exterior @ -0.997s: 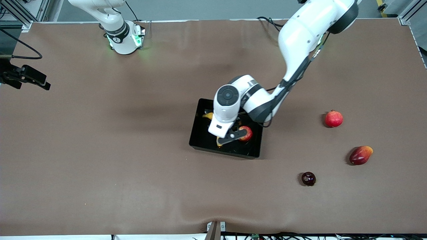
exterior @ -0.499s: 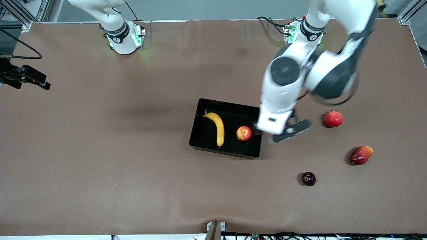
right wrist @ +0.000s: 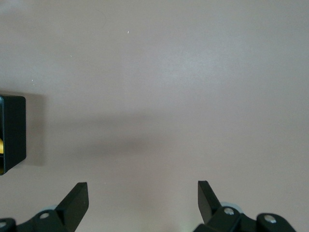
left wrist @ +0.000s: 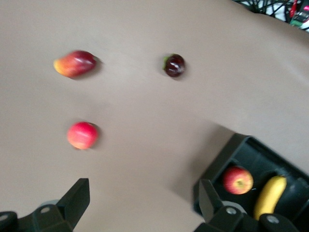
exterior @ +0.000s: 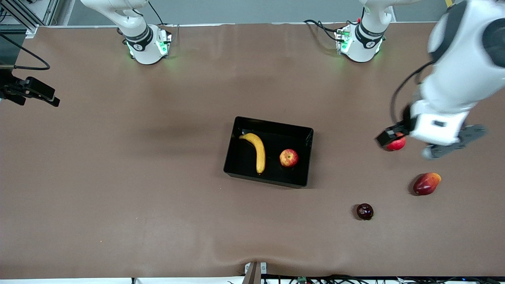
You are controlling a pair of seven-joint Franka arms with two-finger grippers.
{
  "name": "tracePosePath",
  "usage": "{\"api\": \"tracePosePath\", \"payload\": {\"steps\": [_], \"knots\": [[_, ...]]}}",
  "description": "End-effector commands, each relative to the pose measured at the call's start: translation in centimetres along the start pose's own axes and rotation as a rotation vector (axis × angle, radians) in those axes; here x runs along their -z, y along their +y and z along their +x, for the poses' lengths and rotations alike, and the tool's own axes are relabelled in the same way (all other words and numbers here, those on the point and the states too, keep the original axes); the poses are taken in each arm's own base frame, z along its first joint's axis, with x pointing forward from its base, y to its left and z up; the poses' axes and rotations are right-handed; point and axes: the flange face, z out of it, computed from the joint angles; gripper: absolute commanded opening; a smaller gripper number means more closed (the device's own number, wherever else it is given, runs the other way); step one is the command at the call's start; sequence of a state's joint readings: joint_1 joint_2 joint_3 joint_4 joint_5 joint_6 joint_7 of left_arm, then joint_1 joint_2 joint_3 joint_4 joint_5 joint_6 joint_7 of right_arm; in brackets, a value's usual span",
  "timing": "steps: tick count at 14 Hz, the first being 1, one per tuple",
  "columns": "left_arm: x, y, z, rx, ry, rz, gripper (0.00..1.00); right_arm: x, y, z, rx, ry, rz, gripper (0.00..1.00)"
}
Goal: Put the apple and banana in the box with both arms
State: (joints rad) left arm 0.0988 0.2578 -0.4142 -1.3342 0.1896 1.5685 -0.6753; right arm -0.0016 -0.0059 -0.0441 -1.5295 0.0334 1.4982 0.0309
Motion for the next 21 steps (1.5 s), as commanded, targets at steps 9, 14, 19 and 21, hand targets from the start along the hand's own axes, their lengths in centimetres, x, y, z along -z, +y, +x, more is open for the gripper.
{"api": "tracePosePath", "payload": {"steps": [9, 14, 19, 21], "knots": [[5.5, -9.3, -1.7, -0.176, -0.014, 0.033, 1.0, 0.4, -0.1, 0.1, 0.011, -0.001, -0.005, 1.0], [6.2, -13.6, -1.7, -0.258, -0.018, 0.017, 1.0, 0.4, 0.2, 0.1, 0.006, 0.0, -0.009, 1.0], [5.5, -16.3, -3.6, -0.34, -0.054, -0.022, 1.0, 0.5, 0.0, 0.1, 0.006, 0.003, -0.005, 1.0], [5.4, -15.9, -4.7, -0.356, -0.059, -0.022, 1.0, 0.6, 0.0, 0.1, 0.009, 0.004, -0.009, 1.0]]}}
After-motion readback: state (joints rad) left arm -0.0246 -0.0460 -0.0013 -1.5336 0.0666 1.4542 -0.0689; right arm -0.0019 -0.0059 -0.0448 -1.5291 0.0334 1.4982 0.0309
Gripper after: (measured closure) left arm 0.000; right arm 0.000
